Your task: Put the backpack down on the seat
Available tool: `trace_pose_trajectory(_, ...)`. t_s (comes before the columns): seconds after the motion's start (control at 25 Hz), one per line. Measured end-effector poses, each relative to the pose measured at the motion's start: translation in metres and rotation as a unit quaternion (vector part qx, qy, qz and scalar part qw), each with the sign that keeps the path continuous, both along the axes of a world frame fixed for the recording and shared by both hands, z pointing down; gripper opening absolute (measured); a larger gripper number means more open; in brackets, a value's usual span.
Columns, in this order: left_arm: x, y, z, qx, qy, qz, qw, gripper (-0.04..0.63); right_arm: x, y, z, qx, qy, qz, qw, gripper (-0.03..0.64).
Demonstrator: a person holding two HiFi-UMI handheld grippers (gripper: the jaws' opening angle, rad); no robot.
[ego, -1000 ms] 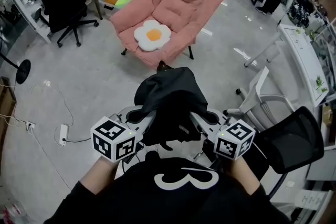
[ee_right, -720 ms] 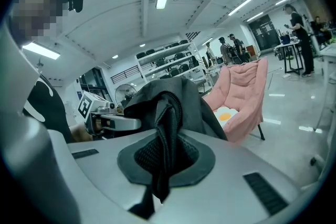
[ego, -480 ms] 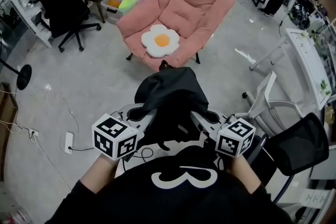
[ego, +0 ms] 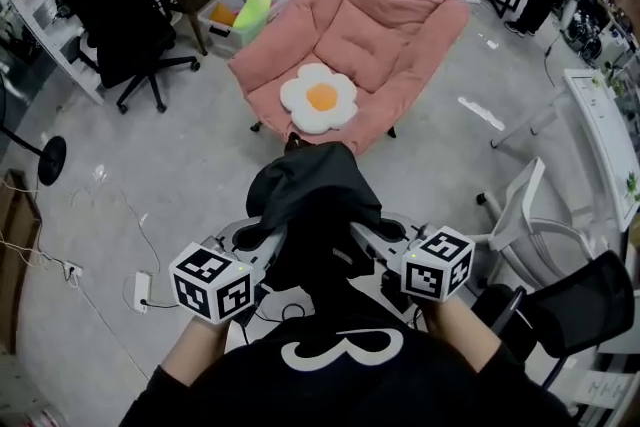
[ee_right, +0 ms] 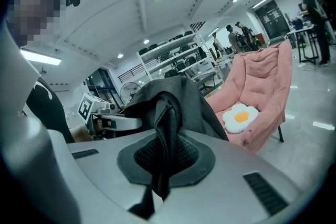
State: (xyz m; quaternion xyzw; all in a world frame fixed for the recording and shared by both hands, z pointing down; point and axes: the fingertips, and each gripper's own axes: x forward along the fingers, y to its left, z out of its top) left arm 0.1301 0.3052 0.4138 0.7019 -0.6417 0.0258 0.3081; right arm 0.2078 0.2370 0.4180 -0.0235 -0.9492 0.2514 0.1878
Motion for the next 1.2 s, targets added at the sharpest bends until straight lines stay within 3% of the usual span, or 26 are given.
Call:
trace_pose_trajectory(0.4,-0.112,-0.107,0.014,-0.036,0.007,-0.011,0.9993,0.011,-0.113,-0.108,0.022,-0.064,0.002,-0.016,0.998,0.014)
trace_pose_trajectory(0.6,-0.167,-0.162,0.008,-0.031,0.001,-0.016,0.9994,0.011,-0.167,-0.162,0.017,-0.053,-0.004,-0.024,0.998,0.012)
trace_pose_trajectory(0.84,-0.208,-0.212,-0.006,-0.012,-0.023,-0.011,0.9996,0.011,-0.206,-0.211,0.004,-0.031,-0.018,-0.005,0.999,0.014)
trace_pose_trajectory(1.04,-0.238,-0.258,-0.010,-0.003,-0.033,0.021,0.9992,0.011,-0.231,-0.251,0.000,-0.027,-0.014,0.032,0.999,0.014)
trace_pose_trajectory(1.2,-0.263,-0.301,0.000,-0.011,-0.005,0.070,0.9975,0.011,-0.252,-0.286,0.005,-0.028,-0.004,0.070,0.997,0.012)
